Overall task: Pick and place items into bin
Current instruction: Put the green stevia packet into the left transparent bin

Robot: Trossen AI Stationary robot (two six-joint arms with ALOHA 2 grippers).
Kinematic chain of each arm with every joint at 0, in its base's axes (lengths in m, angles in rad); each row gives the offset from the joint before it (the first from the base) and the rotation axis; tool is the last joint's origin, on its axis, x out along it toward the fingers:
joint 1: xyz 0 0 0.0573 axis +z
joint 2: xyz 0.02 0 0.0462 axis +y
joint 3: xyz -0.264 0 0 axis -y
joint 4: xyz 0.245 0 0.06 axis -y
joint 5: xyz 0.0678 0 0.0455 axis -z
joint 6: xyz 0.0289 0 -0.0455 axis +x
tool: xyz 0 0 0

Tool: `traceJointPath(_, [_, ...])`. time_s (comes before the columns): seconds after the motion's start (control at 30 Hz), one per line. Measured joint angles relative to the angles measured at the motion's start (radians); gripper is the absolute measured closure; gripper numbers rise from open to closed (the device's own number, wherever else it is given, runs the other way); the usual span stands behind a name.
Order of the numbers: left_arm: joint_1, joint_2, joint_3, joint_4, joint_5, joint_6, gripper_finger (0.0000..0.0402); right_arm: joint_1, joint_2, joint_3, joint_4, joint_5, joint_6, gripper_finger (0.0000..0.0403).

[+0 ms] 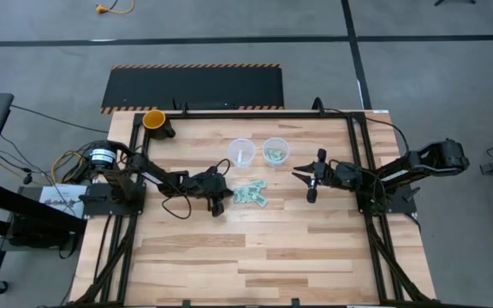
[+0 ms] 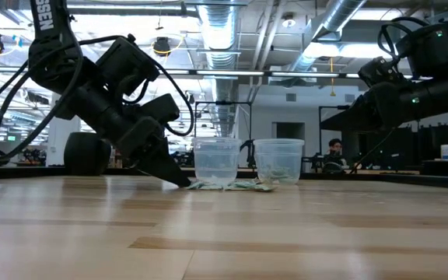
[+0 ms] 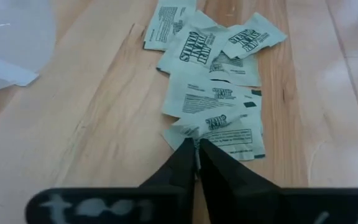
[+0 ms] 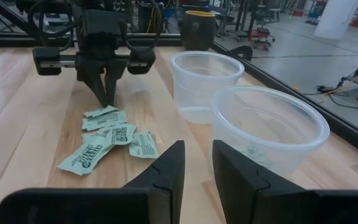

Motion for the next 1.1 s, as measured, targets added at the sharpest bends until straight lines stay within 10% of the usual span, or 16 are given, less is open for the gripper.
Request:
traceJointPath(0.37, [-0.030, -0.109, -0.008, -0.050, -0.133, 0.099, 0.0401, 0.000, 0.000, 0.000, 0.000, 0.000, 0.001, 0.0327])
traceJointPath(0.77, [0.024, -0.219, 0.005, 0.255, -0.532, 0.276, 0.0401, 0.000, 0.000, 0.000, 0.000, 0.000, -0.006, 0.0327])
traceJointPath(1.1, [0.099, -0.220, 0.121, 0.038, -0.488, 0.231, 0.0388, 0.000, 0.000, 0.000, 0.000, 0.000, -0.008, 0.0328])
